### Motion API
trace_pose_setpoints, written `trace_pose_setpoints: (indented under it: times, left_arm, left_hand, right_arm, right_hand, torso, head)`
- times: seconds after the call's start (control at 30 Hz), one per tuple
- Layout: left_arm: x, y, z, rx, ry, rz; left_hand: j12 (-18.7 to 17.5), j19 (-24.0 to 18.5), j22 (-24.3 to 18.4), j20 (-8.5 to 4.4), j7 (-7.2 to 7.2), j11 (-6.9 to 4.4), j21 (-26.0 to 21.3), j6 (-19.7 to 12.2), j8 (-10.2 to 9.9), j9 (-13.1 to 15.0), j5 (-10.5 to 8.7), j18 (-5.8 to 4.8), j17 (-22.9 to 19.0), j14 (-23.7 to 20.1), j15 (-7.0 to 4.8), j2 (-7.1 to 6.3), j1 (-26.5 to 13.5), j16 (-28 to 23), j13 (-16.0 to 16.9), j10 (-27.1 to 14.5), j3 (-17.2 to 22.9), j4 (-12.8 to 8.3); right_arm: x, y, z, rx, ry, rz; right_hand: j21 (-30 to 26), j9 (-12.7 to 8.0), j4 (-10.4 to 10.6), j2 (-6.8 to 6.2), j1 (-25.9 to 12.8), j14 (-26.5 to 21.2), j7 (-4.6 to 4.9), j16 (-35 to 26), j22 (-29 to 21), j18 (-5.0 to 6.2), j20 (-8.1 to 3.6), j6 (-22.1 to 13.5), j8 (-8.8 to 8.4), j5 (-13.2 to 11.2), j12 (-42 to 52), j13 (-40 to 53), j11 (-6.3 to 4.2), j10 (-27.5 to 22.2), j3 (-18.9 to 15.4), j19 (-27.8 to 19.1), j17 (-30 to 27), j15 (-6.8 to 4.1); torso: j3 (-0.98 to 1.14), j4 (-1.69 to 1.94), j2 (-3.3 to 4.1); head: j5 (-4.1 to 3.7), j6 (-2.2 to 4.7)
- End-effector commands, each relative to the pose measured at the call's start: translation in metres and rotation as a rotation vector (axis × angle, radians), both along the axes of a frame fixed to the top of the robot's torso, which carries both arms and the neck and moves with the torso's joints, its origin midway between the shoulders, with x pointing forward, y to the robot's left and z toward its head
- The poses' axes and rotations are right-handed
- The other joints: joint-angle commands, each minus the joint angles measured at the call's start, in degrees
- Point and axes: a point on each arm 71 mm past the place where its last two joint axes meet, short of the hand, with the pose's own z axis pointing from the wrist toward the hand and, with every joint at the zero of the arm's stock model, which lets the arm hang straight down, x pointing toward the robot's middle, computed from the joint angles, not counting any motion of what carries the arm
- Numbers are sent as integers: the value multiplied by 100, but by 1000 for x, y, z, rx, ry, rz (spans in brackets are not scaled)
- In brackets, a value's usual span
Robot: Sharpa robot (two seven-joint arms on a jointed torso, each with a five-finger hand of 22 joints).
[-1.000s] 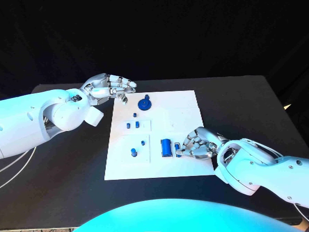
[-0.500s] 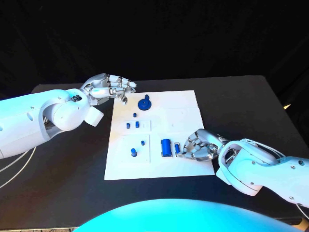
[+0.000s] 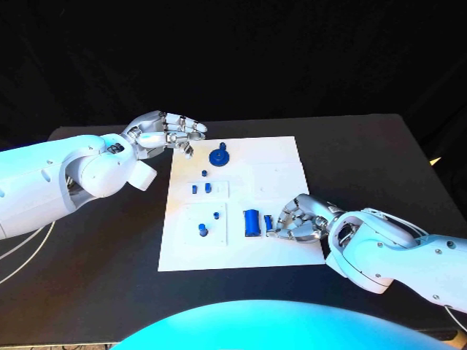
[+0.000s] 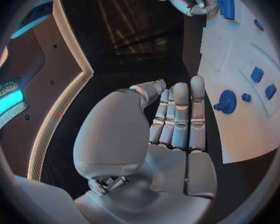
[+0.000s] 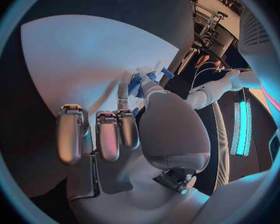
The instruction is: Assemble the parts on the task board
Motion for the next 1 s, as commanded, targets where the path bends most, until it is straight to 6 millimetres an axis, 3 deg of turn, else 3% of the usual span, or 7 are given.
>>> trace_pose_setpoints:
  times: [0.03,0.73,1.0]
  left_arm:
    - [-1,-3,1,-10,-2,-20]
    - [-1,-4,1,-11,-3,-23]
    - [0,-4,1,-13,-8,-20]
  left_hand:
    - [35,3,6,3,-11,-20,29,42,28,0,35,40,-6,-23,-10,40,28,-22,-8,16,35,7]
    - [35,3,6,3,-11,-20,29,42,28,0,35,40,-6,-23,-10,40,28,-22,-8,16,35,7]
    - [38,-7,21,2,-12,-21,44,43,27,-2,33,40,-7,-20,-10,40,14,-23,-13,19,48,-4]
  right_arm:
    - [1,1,-2,-38,-5,17]
    - [8,6,-6,-62,-19,25]
    - [10,3,6,47,-77,11]
  right_hand:
    - [-4,-8,-10,13,75,514,-29,-5,1257,-27,-26,-17,22,-27,-7,1132,-41,271,-22,383,1067,-31]
    - [-25,-15,-28,5,216,512,-33,-11,1252,-24,-30,-26,25,-46,-18,1127,-46,265,-13,379,1057,-36]
    - [-93,-28,10,-23,249,505,-21,-29,1237,-13,-30,-36,24,133,-48,1111,-38,250,-47,365,1028,-33]
  torso:
    - [-1,-6,-8]
    - [1,-7,-10]
    - [-3,-9,-20]
  head:
    - [-3,1]
    - [-10,1]
    - [-16,1]
